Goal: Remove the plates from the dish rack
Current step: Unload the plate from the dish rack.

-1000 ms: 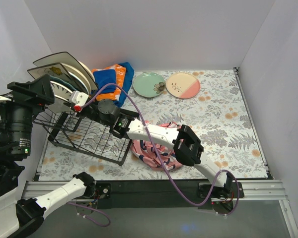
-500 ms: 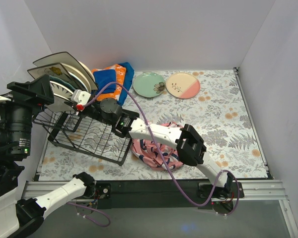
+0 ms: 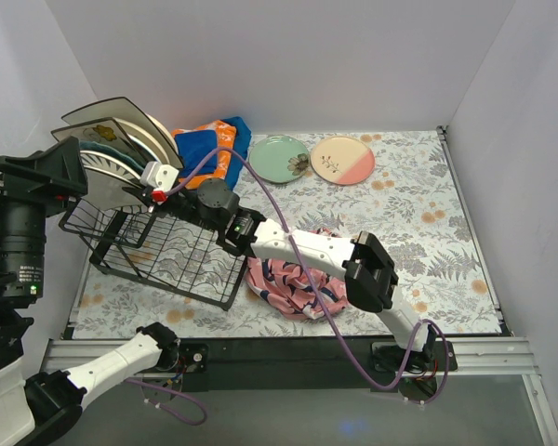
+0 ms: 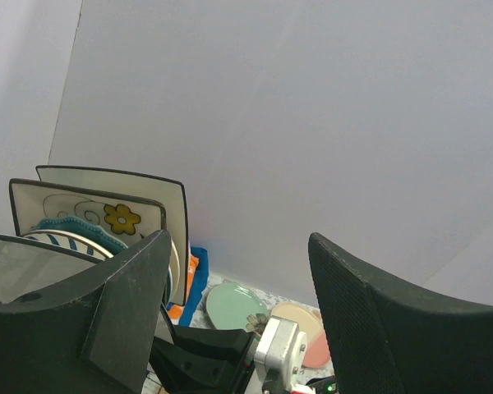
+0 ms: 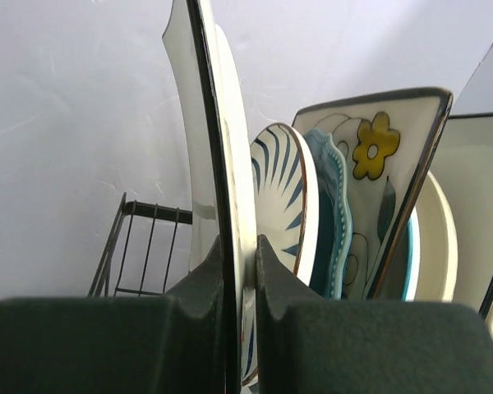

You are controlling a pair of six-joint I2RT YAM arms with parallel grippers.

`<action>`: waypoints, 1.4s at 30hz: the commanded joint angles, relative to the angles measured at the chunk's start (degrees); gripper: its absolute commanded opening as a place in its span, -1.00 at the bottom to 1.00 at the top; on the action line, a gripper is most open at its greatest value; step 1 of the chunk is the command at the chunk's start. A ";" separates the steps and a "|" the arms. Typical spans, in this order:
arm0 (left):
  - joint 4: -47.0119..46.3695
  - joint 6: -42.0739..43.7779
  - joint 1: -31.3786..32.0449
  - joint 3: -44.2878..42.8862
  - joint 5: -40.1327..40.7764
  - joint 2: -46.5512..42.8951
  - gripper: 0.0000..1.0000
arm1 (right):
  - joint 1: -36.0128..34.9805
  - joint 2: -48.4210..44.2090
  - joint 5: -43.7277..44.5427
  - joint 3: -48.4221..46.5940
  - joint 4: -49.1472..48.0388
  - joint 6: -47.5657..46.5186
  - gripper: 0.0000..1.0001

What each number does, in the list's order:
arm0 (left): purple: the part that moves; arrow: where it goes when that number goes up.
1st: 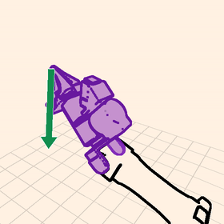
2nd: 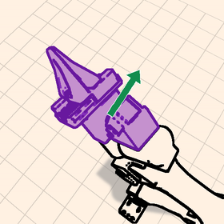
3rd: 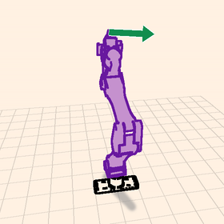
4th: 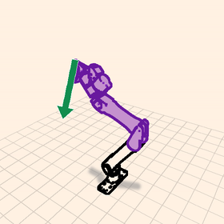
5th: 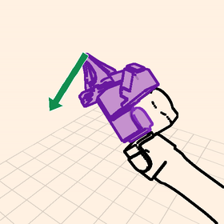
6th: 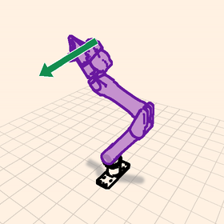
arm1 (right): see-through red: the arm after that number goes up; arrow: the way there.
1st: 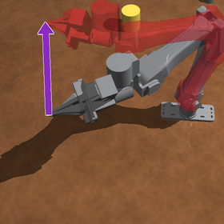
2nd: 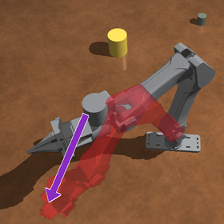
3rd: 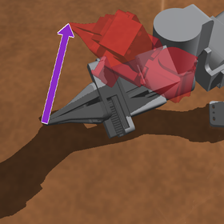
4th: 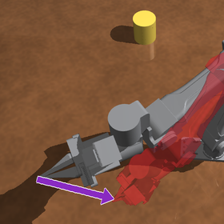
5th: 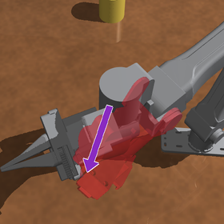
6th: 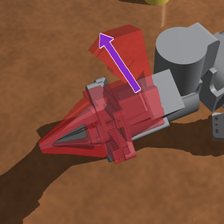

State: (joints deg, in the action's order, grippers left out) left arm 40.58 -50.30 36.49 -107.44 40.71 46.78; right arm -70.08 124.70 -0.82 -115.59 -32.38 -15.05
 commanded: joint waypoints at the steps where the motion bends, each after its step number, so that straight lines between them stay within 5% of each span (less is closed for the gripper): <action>1: 1.61 0.47 -0.19 -1.90 -1.33 1.64 0.33 | 0.30 -9.39 -1.46 -1.48 -18.51 2.13 -0.97; 42: 2.66 -4.98 -0.19 -11.48 -22.78 2.35 0.33 | 2.93 -21.08 -0.06 3.44 -17.37 4.06 -0.97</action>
State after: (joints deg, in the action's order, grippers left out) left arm 42.24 -54.19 36.49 -118.15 22.48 47.81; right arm -68.58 112.40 -3.44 -110.28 -34.89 -11.86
